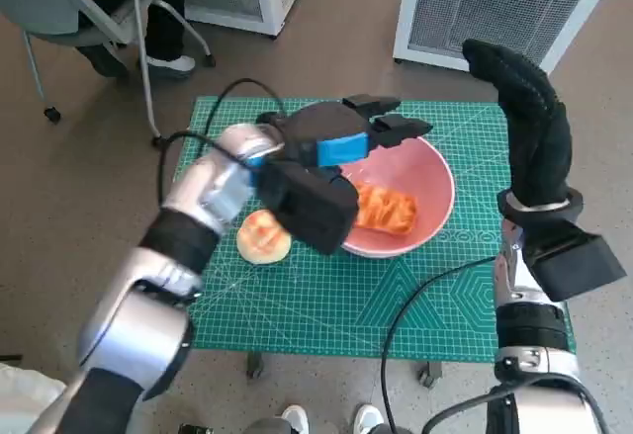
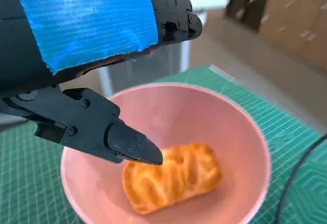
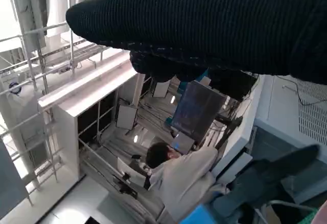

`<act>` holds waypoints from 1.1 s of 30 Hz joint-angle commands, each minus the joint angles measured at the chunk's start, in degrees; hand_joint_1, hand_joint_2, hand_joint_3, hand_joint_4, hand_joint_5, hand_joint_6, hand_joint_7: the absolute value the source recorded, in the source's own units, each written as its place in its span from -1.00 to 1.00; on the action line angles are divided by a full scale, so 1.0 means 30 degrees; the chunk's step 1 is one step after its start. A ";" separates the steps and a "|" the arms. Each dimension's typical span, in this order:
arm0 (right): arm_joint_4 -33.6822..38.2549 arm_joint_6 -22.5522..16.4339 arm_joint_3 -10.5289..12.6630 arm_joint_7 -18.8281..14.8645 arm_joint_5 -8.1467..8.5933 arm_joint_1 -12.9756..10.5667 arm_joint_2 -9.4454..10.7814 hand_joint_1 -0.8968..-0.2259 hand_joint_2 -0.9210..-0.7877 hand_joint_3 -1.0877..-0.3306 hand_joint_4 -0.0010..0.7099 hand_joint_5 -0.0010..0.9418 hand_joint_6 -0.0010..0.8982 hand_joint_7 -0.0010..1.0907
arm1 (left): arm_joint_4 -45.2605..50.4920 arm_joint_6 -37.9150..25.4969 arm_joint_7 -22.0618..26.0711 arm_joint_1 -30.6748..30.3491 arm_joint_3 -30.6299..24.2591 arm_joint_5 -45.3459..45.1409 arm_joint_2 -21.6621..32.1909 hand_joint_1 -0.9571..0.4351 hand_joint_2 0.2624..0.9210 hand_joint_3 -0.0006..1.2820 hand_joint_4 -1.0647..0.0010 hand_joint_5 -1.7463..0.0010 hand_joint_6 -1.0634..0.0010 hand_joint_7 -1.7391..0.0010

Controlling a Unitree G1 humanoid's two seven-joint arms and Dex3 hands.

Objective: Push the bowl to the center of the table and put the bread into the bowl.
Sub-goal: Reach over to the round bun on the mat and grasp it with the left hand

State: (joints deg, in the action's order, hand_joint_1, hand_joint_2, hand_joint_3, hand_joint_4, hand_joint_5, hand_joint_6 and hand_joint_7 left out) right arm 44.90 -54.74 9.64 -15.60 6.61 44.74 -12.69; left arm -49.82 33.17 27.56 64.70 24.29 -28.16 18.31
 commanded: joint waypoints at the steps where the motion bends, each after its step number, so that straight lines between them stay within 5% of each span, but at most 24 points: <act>1: 0.0012 0.0378 -0.0094 -0.0017 0.0098 -0.0529 0.0061 -0.31 -1.00 -0.21 -0.22 -0.99 -0.99 0.10 | 0.2787 -0.0224 0.1269 -0.1307 -0.1082 0.1391 0.1562 -0.18 0.68 -0.99 1.00 1.00 0.81 0.88; 13: -0.0171 0.0604 -0.0129 -0.0447 0.0518 -0.0588 -0.0001 -0.31 -1.00 -0.21 -0.22 -1.00 -1.00 0.10 | 0.9895 -0.3649 0.3786 -0.4875 -0.3368 0.2953 0.5124 -0.03 0.60 -1.00 0.94 0.99 0.66 0.92; 33: 0.0345 0.0712 -0.0281 -0.0854 0.0913 -0.0206 0.0120 -0.33 -1.00 -0.21 -0.22 -1.00 -1.00 0.10 | 1.2779 -0.6762 0.6099 -0.7985 -0.3494 0.2900 0.7141 0.03 0.51 -1.00 0.77 0.99 0.56 0.97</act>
State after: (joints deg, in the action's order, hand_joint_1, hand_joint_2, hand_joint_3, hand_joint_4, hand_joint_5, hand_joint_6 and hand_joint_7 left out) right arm 44.78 -53.43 8.82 -17.38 8.81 44.29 -12.57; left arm -12.61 14.12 44.48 41.77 13.48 -19.97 38.81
